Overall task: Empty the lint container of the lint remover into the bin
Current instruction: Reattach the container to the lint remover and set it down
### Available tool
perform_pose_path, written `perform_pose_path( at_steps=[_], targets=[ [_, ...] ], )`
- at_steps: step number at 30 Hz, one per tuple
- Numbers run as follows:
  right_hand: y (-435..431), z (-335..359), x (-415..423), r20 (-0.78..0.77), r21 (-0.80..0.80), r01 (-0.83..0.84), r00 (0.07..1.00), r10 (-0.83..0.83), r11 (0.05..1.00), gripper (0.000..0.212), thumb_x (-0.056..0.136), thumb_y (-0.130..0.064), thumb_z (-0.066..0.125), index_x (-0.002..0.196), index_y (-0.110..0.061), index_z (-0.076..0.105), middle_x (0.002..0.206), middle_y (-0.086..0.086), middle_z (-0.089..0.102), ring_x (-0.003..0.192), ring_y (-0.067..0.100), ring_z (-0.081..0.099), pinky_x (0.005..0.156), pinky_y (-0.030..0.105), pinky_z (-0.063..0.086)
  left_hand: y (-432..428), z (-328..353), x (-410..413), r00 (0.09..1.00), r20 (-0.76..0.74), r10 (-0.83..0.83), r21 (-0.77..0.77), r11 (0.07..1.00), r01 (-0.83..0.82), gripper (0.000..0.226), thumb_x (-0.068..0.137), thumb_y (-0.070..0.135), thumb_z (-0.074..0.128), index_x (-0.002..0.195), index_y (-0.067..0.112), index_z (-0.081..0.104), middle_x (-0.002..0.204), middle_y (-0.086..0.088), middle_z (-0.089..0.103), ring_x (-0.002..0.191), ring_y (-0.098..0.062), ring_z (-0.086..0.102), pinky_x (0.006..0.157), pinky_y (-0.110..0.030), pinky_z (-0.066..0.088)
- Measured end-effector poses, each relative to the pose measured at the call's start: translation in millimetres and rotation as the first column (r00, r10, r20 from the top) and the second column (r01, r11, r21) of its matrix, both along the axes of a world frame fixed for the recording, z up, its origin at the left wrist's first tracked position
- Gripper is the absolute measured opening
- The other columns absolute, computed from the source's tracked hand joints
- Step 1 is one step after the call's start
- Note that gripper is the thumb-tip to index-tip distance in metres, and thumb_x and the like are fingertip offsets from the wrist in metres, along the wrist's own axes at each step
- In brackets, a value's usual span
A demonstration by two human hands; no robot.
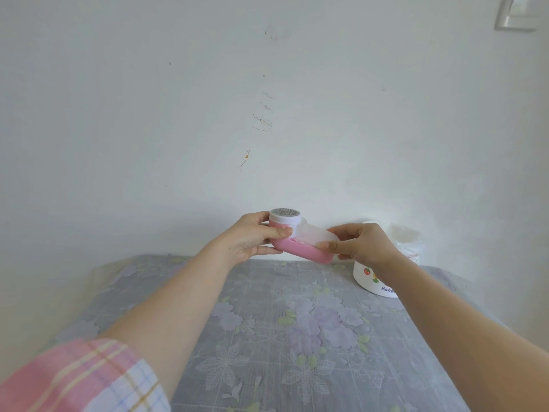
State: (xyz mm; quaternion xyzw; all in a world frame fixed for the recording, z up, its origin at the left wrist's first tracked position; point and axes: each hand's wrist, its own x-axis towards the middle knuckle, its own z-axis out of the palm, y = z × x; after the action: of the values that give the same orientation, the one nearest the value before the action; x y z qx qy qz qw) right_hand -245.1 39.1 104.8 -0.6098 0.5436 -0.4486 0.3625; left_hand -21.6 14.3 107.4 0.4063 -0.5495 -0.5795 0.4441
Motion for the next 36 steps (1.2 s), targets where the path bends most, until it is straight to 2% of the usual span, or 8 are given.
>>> perform_pose_path(
  at_steps=[2,6,17,23,27,30,34,36],
  targets=[
    [1.1,1.0,-0.4,-0.016,0.005,0.002,1.000,-0.002,1.000,0.041,0.058,-0.023,0.089,0.096,-0.016,0.077,0.086,0.002,0.074,0.073,0.018,0.058,0.064,0.023,0.052,0.1,0.5,0.6,1.000,-0.001,0.002,0.000,1.000,-0.002,0.037,0.079,0.004,0.072,0.113,0.012,0.062,0.107,-0.007,0.067,0.096,-0.021,0.066,0.072,-0.028,0.061],
    [4.6,2.0,-0.5,-0.022,-0.003,-0.010,1.000,0.010,1.000,0.038,0.063,-0.019,0.086,0.099,-0.013,0.075,0.078,-0.002,0.069,0.070,0.019,0.056,0.037,0.008,0.036,1.6,1.6,1.5,1.000,0.016,0.002,-0.007,1.000,-0.001,0.040,0.079,0.005,0.072,0.117,0.011,0.061,0.112,-0.008,0.066,0.099,-0.023,0.065,0.072,-0.027,0.061],
    [3.2,3.1,2.1,-0.082,-0.010,-0.007,0.997,0.006,1.000,0.040,0.057,-0.027,0.089,0.094,-0.019,0.078,0.081,0.004,0.073,0.068,0.016,0.056,0.064,0.023,0.049,2.9,0.2,-4.5,1.000,0.025,0.012,-0.022,1.000,-0.011,0.044,0.077,0.005,0.074,0.119,0.011,0.061,0.118,-0.012,0.064,0.098,-0.023,0.066,0.074,-0.029,0.060],
    [2.6,7.4,2.4,-0.093,-0.040,0.002,0.996,-0.006,0.999,0.040,0.060,-0.028,0.088,0.098,-0.019,0.078,0.076,-0.008,0.071,0.066,0.003,0.057,0.059,0.014,0.039,1.9,1.7,-8.4,0.999,-0.022,0.023,-0.035,0.999,-0.024,0.047,0.077,0.006,0.074,0.121,0.009,0.060,0.104,-0.007,0.067,0.090,-0.020,0.067,0.069,-0.028,0.062],
    [6.7,3.3,5.7,-0.079,-0.065,-0.004,0.997,-0.001,0.998,0.030,0.069,-0.023,0.083,0.098,-0.019,0.074,0.073,-0.009,0.066,0.040,-0.009,0.051,0.034,0.005,0.031,2.3,-0.4,-8.1,0.999,-0.020,0.033,-0.031,0.999,-0.034,0.048,0.077,0.006,0.074,0.123,0.008,0.059,0.109,-0.010,0.066,0.090,-0.020,0.067,0.067,-0.027,0.062],
    [7.1,0.5,10.1,-0.034,-0.073,-0.002,0.999,-0.001,0.997,0.037,0.068,-0.024,0.083,0.103,-0.016,0.074,0.085,-0.004,0.071,0.061,-0.005,0.059,0.049,0.007,0.038,5.6,-1.0,-6.0,0.998,-0.045,0.045,-0.025,0.999,-0.046,0.048,0.078,0.007,0.074,0.123,0.007,0.058,0.107,-0.008,0.067,0.091,-0.020,0.067,0.069,-0.028,0.062],
    [-4.8,-1.7,20.2,0.212,-0.092,0.119,0.972,-0.098,0.989,0.040,0.081,-0.029,0.072,0.119,-0.017,0.067,0.112,0.001,0.068,0.098,0.016,0.061,0.077,0.026,0.050,11.5,-3.2,-17.6,0.983,-0.166,0.084,-0.004,0.996,-0.086,0.055,0.077,0.009,0.075,0.127,0.005,0.051,0.115,-0.010,0.064,0.095,-0.023,0.068,0.072,-0.031,0.062],
    [-11.9,-3.3,31.8,0.280,-0.029,0.165,0.948,-0.151,0.986,0.048,0.088,-0.036,0.062,0.132,-0.015,0.056,0.128,0.006,0.059,0.108,0.021,0.060,0.076,0.030,0.056,15.0,-4.2,-30.5,0.985,-0.093,0.147,-0.084,0.984,-0.155,0.061,0.074,0.012,0.079,0.125,0.006,0.046,0.115,-0.008,0.060,0.092,-0.019,0.067,0.071,-0.031,0.062]
  ],
)
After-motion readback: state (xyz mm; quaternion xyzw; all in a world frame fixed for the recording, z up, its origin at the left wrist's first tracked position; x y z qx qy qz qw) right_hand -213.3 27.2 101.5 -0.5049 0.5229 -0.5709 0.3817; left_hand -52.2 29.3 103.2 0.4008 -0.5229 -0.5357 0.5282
